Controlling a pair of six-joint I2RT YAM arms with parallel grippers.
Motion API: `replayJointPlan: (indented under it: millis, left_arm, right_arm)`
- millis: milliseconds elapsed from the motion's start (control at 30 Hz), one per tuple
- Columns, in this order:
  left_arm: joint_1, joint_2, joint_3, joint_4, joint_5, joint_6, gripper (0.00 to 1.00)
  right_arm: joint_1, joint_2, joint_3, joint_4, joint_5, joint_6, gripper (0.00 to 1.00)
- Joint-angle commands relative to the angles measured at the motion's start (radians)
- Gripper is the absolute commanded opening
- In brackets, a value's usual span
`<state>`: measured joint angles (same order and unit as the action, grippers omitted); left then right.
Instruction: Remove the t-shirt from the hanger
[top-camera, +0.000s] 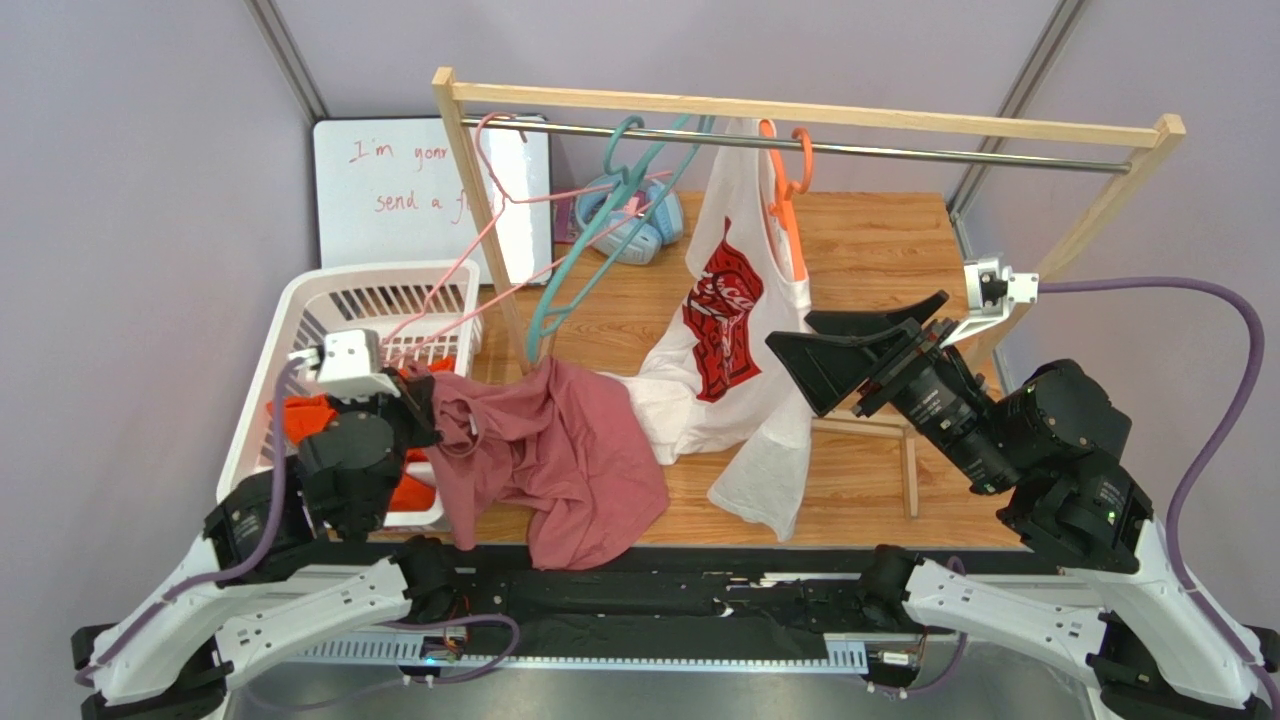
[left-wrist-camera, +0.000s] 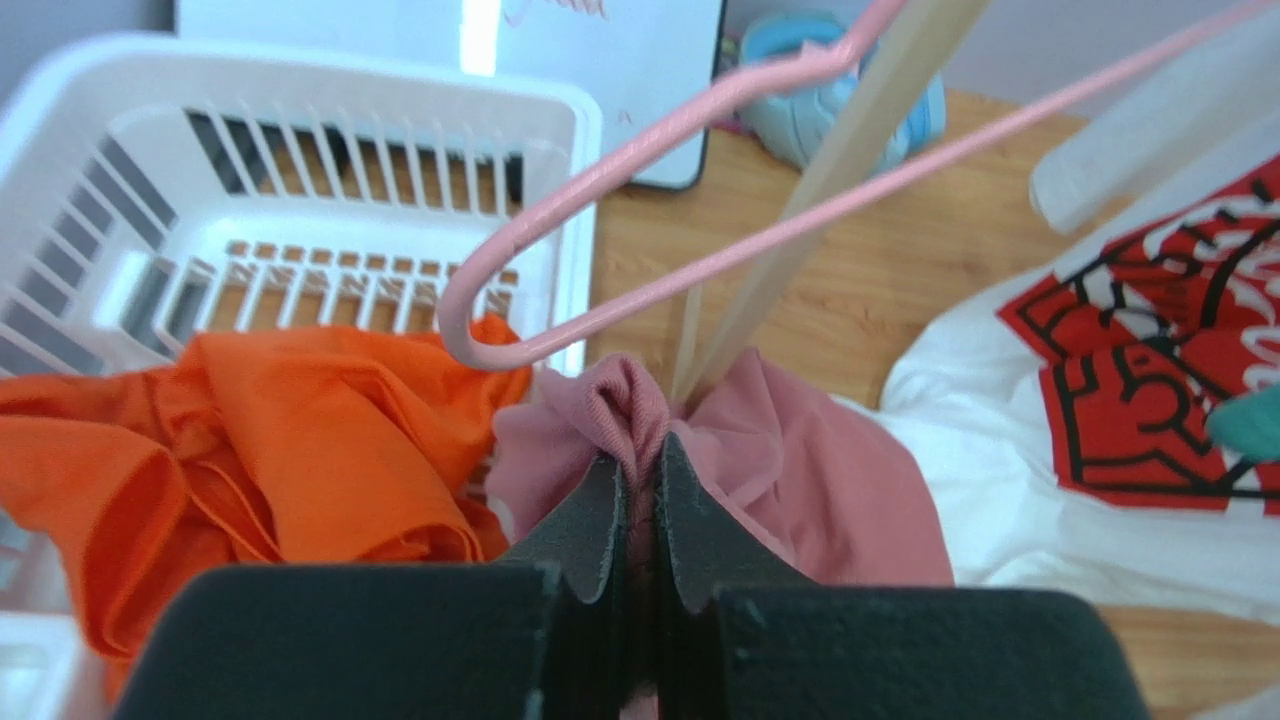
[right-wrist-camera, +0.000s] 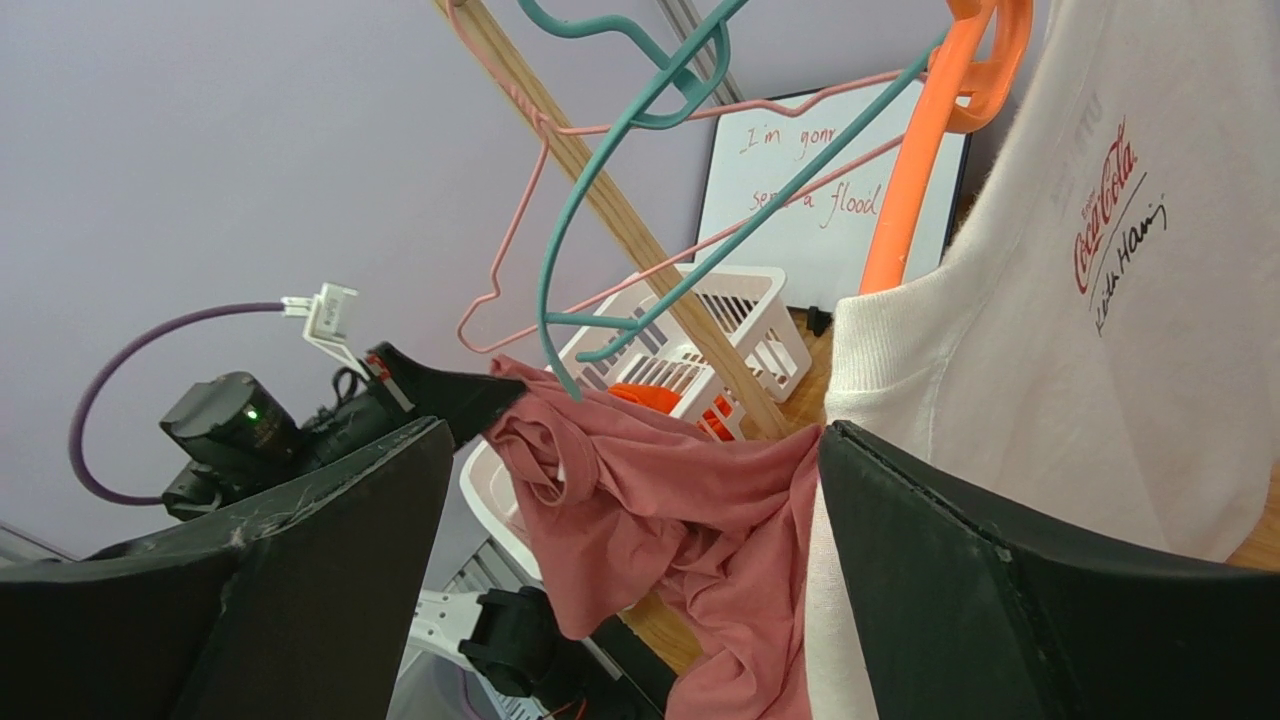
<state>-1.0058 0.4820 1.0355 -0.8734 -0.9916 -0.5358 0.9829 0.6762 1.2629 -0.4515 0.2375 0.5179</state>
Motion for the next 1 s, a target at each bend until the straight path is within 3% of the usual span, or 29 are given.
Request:
replayJointPlan:
  millis: [0, 67, 167, 267, 300, 367, 400, 533, 567, 800, 867, 967]
  left_arm:
    - [0.004, 0.033, -0.092, -0.019, 0.129, -0.165, 0.00]
    - [0.004, 0.041, -0.144, 0.011, 0.181, -0.226, 0.00]
    - [0.004, 0.049, -0.253, 0.165, 0.330, -0.204, 0.00]
    - [0.004, 0.085, -0.357, 0.334, 0.496, -0.174, 0.35]
    - [0.004, 0.102, -0.382, 0.368, 0.524, -0.174, 0.53]
    - [0.004, 0.173, -0.433, 0.431, 0.553, -0.196, 0.73]
    - [0.006, 0.200, -0.446, 0.447, 0.554, -0.205, 0.88]
    - [0.004, 0.396, -0.448, 0.438, 0.522, -0.312, 0.91]
    - [0.004, 0.427, -0.445, 0.415, 0.515, -0.343, 0.99]
    - [-0.008, 0.710, -0.421, 0.326, 0.467, -0.568, 0.99]
    - [-0.019, 0.803, -0.407, 0.237, 0.464, -0.680, 0.98]
    - [-0.071, 0.886, -0.419, 0.214, 0.449, -0.802, 0.85]
  right_arm:
    - [-0.003, -0.003, 0.007, 0.034, 0.023, -0.022, 1.00]
    - [-0.003, -0.004, 0.006, 0.031, 0.023, -0.021, 1.00]
    - [-0.003, -0.009, 0.000, 0.033, 0.029, -0.021, 1.00]
    - [-0.003, -0.007, -0.005, 0.031, 0.031, -0.021, 1.00]
    - [-0.003, -0.009, -0.008, 0.031, 0.029, -0.021, 1.00]
    - [-0.003, -0.012, -0.013, 0.033, 0.028, -0.019, 1.00]
    - [-0.003, -0.012, -0.017, 0.031, 0.028, -0.018, 1.00]
    - [-0.004, -0.021, -0.022, 0.027, 0.034, -0.018, 1.00]
    - [-0.003, -0.024, -0.022, 0.025, 0.037, -0.018, 1.00]
    - [-0.004, -0.038, -0.036, 0.020, 0.043, -0.015, 1.00]
    - [-0.004, -0.041, -0.037, 0.020, 0.042, -0.012, 1.00]
    - [-0.003, -0.046, -0.039, 0.020, 0.039, -0.009, 1.00]
